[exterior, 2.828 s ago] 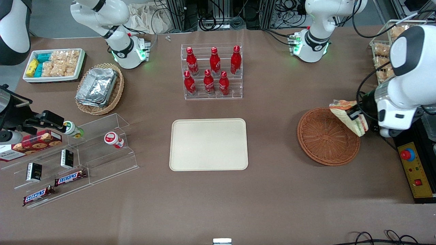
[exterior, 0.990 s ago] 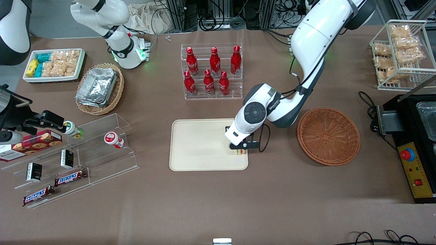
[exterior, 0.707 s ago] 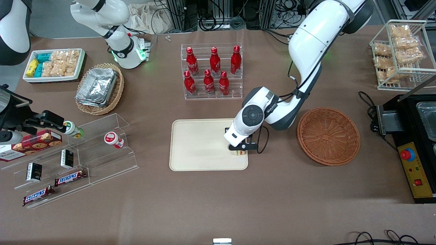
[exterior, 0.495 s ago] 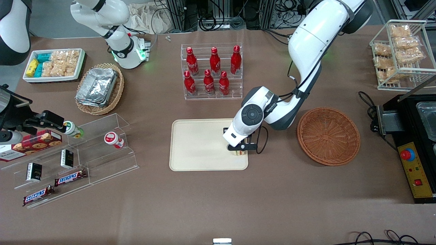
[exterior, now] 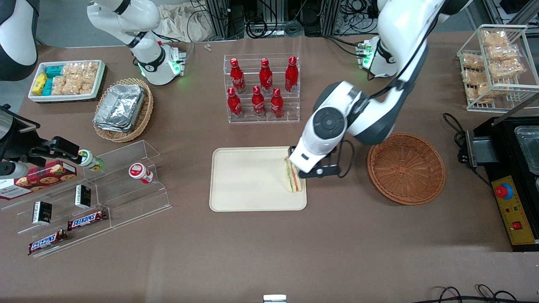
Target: Place sandwich from basket to tray
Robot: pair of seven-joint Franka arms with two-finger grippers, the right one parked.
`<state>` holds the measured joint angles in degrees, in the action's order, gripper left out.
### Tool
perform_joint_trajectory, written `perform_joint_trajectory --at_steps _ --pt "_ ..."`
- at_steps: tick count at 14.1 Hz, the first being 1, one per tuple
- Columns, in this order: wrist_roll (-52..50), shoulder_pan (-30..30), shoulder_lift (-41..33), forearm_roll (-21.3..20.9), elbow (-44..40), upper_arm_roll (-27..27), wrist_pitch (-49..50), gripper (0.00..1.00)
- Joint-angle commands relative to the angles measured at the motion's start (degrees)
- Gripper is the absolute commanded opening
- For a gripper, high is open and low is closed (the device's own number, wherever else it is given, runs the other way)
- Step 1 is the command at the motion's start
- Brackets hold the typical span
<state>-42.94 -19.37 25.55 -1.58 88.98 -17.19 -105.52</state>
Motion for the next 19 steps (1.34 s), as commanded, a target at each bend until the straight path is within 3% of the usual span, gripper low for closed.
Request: perform_joint_trajectory --at_steps 1,3,11,19 --pt "0.3 4.7 -6.9 -1.0 2.8 0.0 6.7 1.0" --pt "4.3 8.7 -10.5 -1.1 3.1 0.0 10.8 1.0" --pt "36.1 27.2 -20.7 -1.1 3.7 0.0 19.3 1.0" --pt "37.3 30.8 -20.7 -1.1 0.8 2.6 22.7 1.0"
